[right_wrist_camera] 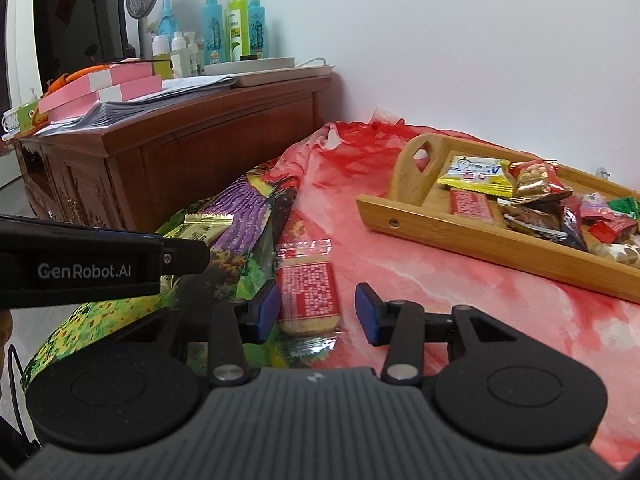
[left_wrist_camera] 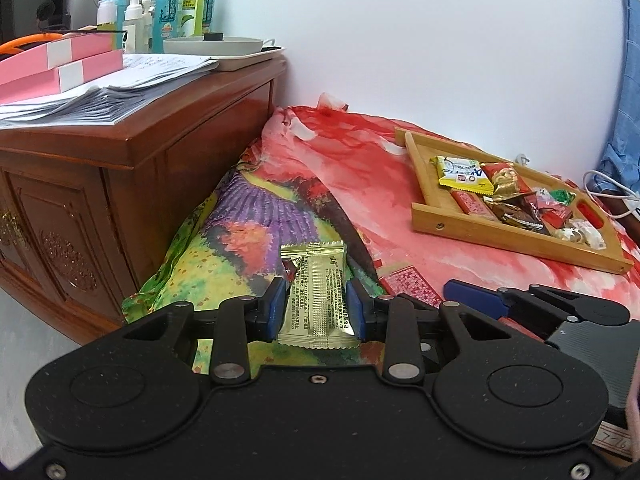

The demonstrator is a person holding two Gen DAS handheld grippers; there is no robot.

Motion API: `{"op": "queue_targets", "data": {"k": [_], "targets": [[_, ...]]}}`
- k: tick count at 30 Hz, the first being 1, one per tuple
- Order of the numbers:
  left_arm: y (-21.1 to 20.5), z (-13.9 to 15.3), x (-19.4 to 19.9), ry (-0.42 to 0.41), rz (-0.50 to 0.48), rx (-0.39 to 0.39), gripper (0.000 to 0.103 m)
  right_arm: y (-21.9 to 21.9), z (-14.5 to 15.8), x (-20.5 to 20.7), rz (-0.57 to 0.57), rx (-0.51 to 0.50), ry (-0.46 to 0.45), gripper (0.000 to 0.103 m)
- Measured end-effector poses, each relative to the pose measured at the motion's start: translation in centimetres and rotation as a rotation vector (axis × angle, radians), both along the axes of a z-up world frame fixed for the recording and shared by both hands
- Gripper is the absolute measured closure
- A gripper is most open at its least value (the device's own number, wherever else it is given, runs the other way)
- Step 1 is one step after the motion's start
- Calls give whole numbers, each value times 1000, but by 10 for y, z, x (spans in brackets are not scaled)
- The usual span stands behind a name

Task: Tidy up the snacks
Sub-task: 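Carry the gold bar with the left tool while the right tool carries the biscuit packet over the tray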

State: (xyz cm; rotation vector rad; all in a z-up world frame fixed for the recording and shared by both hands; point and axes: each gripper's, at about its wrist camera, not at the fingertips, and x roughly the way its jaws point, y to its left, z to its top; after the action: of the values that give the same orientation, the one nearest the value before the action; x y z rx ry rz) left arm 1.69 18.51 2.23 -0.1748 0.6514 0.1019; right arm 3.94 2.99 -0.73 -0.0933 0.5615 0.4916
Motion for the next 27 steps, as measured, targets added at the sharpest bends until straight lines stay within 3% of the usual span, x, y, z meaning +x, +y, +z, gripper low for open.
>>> {"op": "queue_targets", "data": {"k": [2, 10, 27], "targets": [[0, 0, 0, 2, 3, -3, 72, 2, -1, 2, -5, 1, 5, 44], [2, 2, 0, -11, 14, -11, 72, 5, -1, 8, -29, 11, 9, 43], [3, 2, -1, -10, 28, -7, 72, 8, -5, 5, -58, -24, -27, 48]]}}
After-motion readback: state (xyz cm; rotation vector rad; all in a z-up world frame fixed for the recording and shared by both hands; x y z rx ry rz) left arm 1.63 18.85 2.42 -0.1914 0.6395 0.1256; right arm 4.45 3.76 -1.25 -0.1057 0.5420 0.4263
